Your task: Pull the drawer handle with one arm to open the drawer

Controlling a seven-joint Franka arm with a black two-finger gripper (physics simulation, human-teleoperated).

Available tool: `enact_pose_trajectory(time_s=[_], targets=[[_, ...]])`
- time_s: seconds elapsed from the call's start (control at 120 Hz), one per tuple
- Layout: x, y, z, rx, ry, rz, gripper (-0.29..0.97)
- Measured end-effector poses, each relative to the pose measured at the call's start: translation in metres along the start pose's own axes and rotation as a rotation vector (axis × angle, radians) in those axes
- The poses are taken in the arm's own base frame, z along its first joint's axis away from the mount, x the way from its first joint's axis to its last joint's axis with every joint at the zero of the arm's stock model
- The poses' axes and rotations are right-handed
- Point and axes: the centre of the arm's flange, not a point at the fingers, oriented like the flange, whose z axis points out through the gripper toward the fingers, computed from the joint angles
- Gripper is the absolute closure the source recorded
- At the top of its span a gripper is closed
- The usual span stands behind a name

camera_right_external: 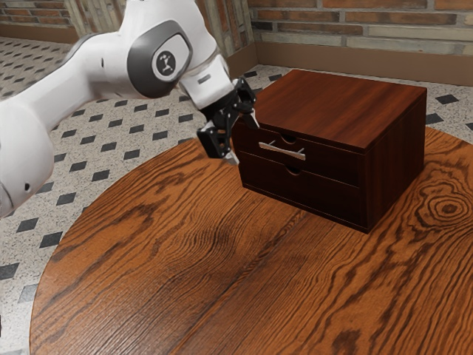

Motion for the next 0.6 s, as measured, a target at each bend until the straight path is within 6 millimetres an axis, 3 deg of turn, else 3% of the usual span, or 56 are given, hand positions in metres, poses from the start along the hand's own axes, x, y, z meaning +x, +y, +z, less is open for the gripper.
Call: enact_pose_trajectory(time_s=[0.242, 0.458, 0.6], targets=[[0.005, -0.010, 0.013, 0.051, 0.005, 0.122, 0.00], [0.003, -0.018, 0.051, 0.030, 0.002, 0.185, 0.00], [0.003, -0.022, 0.062, 0.040, 0.001, 0.213, 0.00]])
